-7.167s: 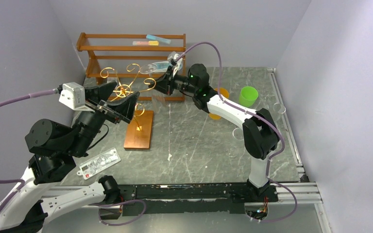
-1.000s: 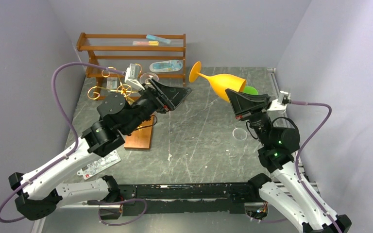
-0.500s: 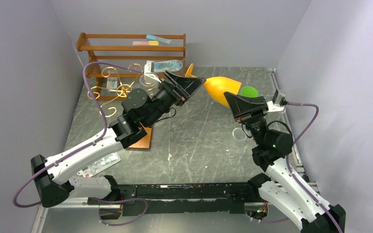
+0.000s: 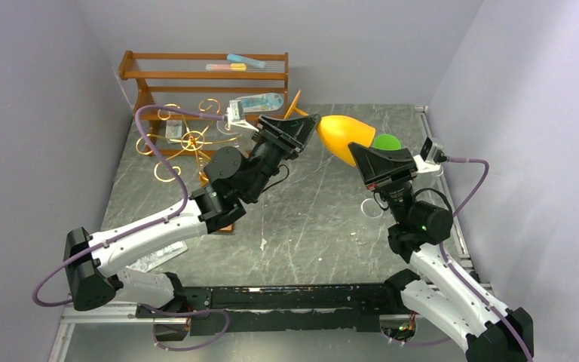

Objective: Place the wine glass upside down on the wine glass rack

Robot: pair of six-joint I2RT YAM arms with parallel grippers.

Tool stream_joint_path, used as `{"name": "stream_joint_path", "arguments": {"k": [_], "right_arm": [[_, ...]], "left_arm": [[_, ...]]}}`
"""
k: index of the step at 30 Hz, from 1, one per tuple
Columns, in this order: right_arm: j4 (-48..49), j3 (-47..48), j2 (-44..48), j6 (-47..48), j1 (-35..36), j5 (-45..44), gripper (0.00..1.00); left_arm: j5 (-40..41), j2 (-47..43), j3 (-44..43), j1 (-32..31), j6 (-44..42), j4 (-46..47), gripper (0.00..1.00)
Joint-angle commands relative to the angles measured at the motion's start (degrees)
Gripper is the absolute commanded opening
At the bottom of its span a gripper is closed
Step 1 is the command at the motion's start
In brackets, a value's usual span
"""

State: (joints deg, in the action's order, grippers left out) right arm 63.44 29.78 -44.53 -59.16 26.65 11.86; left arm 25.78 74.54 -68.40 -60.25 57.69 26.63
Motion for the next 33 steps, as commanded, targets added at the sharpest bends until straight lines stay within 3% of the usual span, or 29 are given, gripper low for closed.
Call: {"name": "stream_joint_path", "arguments": {"k": [1,4,10,11,15,17,21,25,28,33], "right_arm": [[0.46,-1.10,0.62,-0.52,-0.01,3.26,0.00],[-1.24,-1.77,1.80,0.37,0.01,4.27,0.00],[-5.66,-2.64,4.00,-0.32,-0.01,5.29,0.00],[-7.36,-2.40,4.50,-0.42,0.02,5.10,0.05],[-17.27,-1.07,7.71,1.24,-0.01,3.13,0.62],[-22.88,0.05,10.43,4.12,0.02,3.70,0.72],[-44.48,6.61,15.47,11.77,0.01,0.38,0.82],[-60.38,14.24,15.96,19.06,0.02,-3.27,0.88],[-58.81,18.26,14.84,25.00,0.00,7.32,0.91],[-54.63,25.00,8.26,22.66,-0.01,22.61,0.91]], "left_arm": [[5.64,0.72,0.67,-0.56,-6.07,12.39,0.24],[5.68,0.16,2.89,-0.66,-7.98,16.13,0.07],[3.12,-1.16,6.93,-0.66,-14.09,24.37,0.05],[2.31,-1.42,7.08,-0.66,-15.42,24.63,0.05],[-0.45,-3.02,8.67,-0.66,-20.92,25.67,0.05],[-2.66,-4.16,9.19,-0.66,-23.38,23.49,0.05],[-11.62,-6.08,9.32,-0.66,-30.84,15.86,0.05],[-14.63,-9.33,10.24,-0.66,-38.41,6.87,0.05],[-17.90,-11.39,10.98,-0.66,-43.80,2.16,0.05],[-24.69,-12.89,11.24,-0.66,-52.44,-4.80,0.05]]}}
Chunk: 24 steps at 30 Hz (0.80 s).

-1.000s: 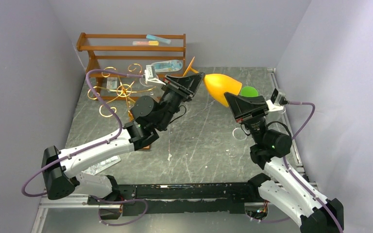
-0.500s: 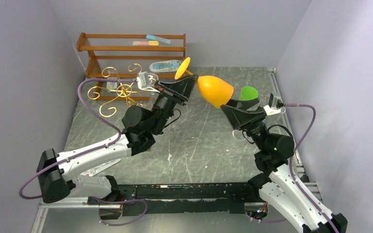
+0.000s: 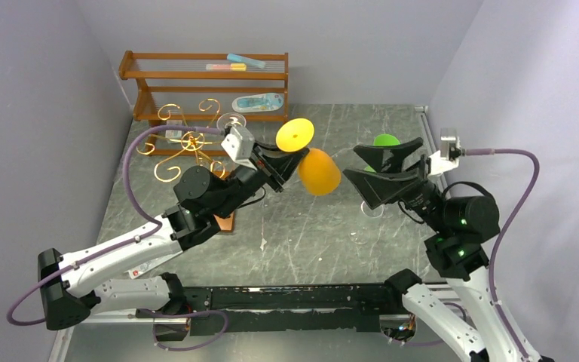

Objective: Place the wine glass upside down on the wine glass rack

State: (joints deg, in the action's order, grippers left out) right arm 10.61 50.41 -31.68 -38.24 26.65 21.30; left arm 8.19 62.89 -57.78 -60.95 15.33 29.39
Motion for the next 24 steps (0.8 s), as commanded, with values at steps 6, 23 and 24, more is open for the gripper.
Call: {"name": "stream_joint_path", "arguments": {"k": [6,23,24], "right_arm": [[-9.12,11.13,-11.74,-8.02,0.01,12.24,0.89],[-15.77,8.06,-17.71,-20.01,0.05,11.24,0.37],[-15.79,7.80,-17.79,-20.79,0.03,11.41,0.26]], "left_arm": [[-8.06,-2.41,2.44,0.04,-17.14,-8.74,0.05],[-13.49,0.69,0.29,0.04,-25.57,-17.69,0.05],[-13.61,0.81,0.31,0.04,-25.59,-18.39,0.05]]}}
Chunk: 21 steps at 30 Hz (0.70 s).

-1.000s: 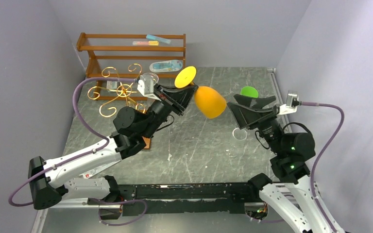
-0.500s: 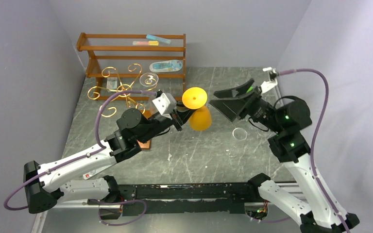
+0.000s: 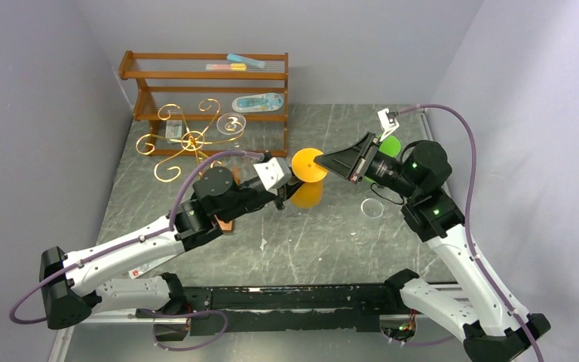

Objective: Place the wine glass upside down on the wine glass rack

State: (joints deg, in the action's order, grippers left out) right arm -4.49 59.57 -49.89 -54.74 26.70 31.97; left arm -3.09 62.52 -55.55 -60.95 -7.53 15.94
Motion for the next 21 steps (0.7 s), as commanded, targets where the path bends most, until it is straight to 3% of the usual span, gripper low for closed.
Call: {"name": "stream_joint_path", "arguments": {"k": [1,3,5,7,9,11,14,21], "right_arm": [[-0.16,-1.80,0.47,-5.25,-0.05,1.02,0.16],[0.74,-2.95,0.80,-7.46,-0.01,0.98,0.00],[0.16,-3.62,1.05,-8.51,-0.07,-0.29,0.00],[-0.11,-4.42,1.47,-9.12,0.01,-2.17,0.00],[0.97,-5.37,1.90,-9.99,0.01,-3.48,0.00],[2.01,-6.21,2.30,-10.69,-0.03,-5.35,0.00],[2.13,-6.46,2.43,-10.65,-0.06,-8.18,0.00],[5.54,-7.72,1.31,-9.94,-0.02,-7.41,0.00]], "left_arm": [[-2.44,1.17,-1.82,0.04,-2.64,-5.34,0.05],[-2.33,1.13,-1.62,0.04,-1.76,-6.03,0.05],[-1.40,0.82,-1.91,0.04,-0.21,-7.08,0.11],[0.32,0.15,-2.08,0.04,1.91,-8.53,0.35],[1.11,-0.73,-1.90,0.04,6.25,-9.73,0.53],[0.47,-1.24,-2.00,0.04,11.15,-11.78,0.64],[-0.78,-2.03,-2.54,0.04,21.21,-15.80,0.73],[-0.46,-6.79,-0.97,0.04,46.51,-12.93,0.91]]}}
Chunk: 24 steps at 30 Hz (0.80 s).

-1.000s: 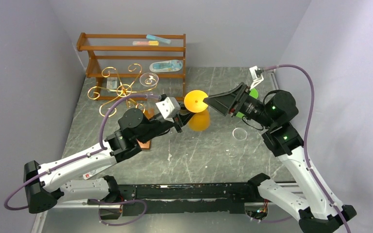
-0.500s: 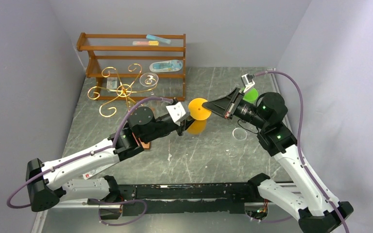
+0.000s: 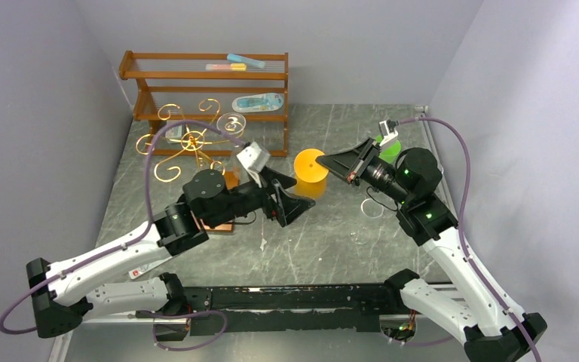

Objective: Place the wine glass upside down on the wine glass rack

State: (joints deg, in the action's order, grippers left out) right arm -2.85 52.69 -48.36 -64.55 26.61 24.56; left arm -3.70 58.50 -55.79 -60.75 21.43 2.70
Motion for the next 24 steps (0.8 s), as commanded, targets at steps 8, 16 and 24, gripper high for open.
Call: {"name": "stream_joint_path", "arguments": {"k": [8,16,24], "right_arm": [[6.63,-1.51,0.86,1.54,0.06,4.66,0.00],[7.69,-2.88,1.36,1.18,0.03,7.23,0.00],[7.73,-2.95,-0.08,1.92,0.02,8.44,0.00]], "left_arm": [[1.58,1.90,-8.72,3.28,31.10,-10.00,0.88],[-10.52,2.96,-5.05,11.51,38.52,-1.74,0.50],[-14.18,3.73,-5.83,12.39,38.11,-1.82,0.14]]}}
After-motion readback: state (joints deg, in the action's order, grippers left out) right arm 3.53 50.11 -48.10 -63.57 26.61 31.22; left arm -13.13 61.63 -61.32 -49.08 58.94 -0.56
